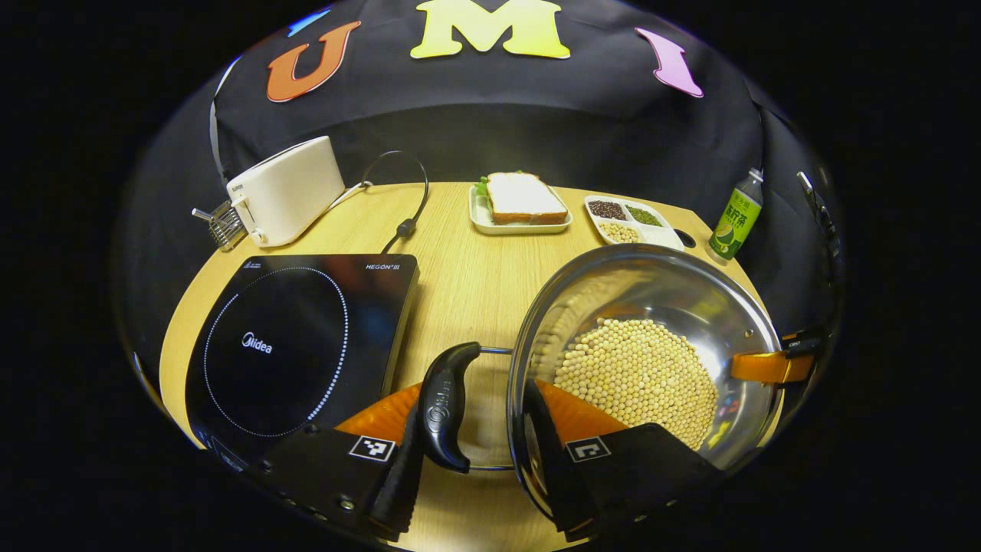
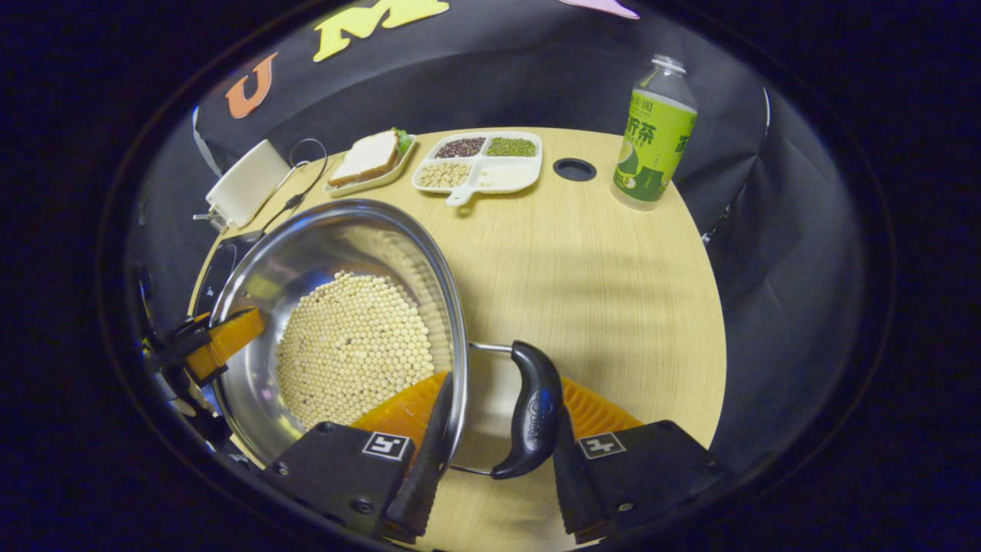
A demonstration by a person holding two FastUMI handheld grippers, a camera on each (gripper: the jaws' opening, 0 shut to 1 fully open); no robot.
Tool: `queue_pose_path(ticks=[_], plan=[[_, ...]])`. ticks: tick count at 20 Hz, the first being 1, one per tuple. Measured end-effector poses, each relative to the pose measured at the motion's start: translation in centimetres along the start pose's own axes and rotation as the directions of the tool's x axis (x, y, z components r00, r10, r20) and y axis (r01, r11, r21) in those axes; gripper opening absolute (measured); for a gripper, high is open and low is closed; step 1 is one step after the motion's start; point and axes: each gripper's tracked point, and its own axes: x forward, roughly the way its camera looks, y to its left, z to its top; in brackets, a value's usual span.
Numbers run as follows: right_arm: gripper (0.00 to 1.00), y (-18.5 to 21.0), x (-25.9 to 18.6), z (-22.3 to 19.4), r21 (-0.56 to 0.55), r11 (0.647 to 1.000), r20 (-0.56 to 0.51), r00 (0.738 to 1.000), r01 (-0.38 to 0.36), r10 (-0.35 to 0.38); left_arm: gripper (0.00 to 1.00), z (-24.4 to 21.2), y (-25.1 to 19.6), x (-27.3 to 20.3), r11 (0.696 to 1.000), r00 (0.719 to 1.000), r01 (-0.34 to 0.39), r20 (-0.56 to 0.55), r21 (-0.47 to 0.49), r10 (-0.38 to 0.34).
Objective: First push the handle of the pot to place it horizontally, then grasp the pot with both hands and set it on the induction cooktop.
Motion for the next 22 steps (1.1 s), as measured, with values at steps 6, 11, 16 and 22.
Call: queue_pose_path(ticks=[6, 11, 16, 22], plan=[[0.63, 1.9, -3.0, -0.1, 0.029, 1.000, 0.035, 0.999, 0.004, -0.005, 0.66, 1.3, 1.5, -3.0, 1.000, 0.999, 0.019, 0.025, 0.018, -0.020], [0.63, 5.9, -6.5, 0.0, 0.024, 1.000, 0.081, 0.996, 0.020, -0.022, 0.66, 2.3, 4.8, -5.5, 0.999, 0.997, 0.043, 0.059, 0.017, -0.044], [0.63, 11.8, -8.0, -0.3, 0.005, 1.000, 0.102, 0.995, 0.006, -0.006, 0.66, 2.4, 10.1, -8.3, 1.000, 0.996, 0.030, 0.079, 0.008, -0.030], [0.63, 19.2, -8.2, -0.8, -0.017, 1.000, 0.106, 0.994, -0.013, 0.014, 0.66, 1.9, 17.1, -10.3, 1.000, 0.996, 0.004, 0.087, -0.002, -0.004]])
